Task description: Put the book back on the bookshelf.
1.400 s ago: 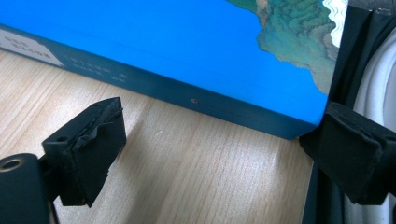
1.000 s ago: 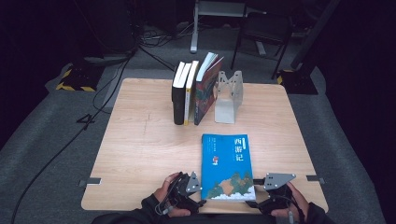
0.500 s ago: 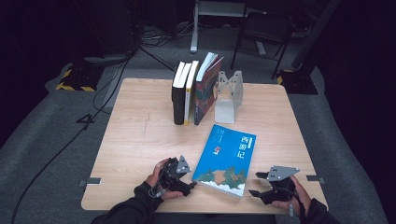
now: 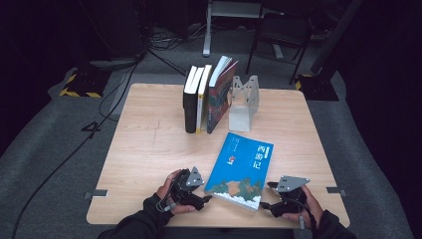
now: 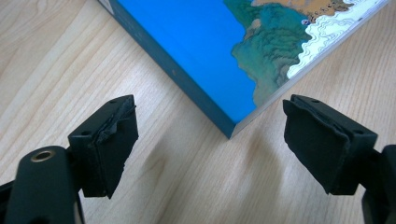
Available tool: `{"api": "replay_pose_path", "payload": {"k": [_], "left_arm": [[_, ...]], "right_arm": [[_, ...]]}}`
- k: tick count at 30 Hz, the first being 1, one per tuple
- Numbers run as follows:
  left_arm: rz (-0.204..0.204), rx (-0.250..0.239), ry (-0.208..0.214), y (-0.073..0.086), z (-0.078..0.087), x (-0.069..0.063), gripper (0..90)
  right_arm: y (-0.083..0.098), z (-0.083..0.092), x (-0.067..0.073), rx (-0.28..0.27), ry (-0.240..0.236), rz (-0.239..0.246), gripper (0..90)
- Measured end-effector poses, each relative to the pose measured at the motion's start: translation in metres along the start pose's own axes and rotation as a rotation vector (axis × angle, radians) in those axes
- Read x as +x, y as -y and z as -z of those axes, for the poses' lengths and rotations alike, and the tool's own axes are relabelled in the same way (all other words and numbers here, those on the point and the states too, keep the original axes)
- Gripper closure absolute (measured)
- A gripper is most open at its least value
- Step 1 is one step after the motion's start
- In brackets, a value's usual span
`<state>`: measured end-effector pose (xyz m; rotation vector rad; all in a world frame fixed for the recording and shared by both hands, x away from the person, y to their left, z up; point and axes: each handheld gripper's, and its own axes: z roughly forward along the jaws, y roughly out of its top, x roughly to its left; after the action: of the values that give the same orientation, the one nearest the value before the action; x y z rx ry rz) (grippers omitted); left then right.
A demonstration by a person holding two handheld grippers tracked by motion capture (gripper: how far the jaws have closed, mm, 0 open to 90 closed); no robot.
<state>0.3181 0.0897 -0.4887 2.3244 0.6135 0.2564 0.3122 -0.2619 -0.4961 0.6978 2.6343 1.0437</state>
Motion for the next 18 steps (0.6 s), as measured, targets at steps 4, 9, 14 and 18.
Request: {"api": "replay_pose_path", "payload": {"k": [4,9,14,18], "left_arm": [[-0.019,-0.019,0.011,-0.004,0.001,-0.007,17.7],[-0.045,-0.048,0.033,-0.013,0.001,-0.016,18.1],[-0.096,-0.055,0.048,-0.027,-0.002,-0.030,19.0],[-0.132,-0.051,0.062,-0.037,-0.009,-0.040,19.6]], "right_arm": [[-0.003,0.002,0.001,0.002,0.010,0.017,20.3],[-0.007,0.007,0.000,-0.032,0.012,0.002,19.5],[-0.013,0.010,0.001,-0.054,0.027,0.007,19.5],[-0.019,0.013,0.000,-0.088,0.035,-0.002,19.5]]}}
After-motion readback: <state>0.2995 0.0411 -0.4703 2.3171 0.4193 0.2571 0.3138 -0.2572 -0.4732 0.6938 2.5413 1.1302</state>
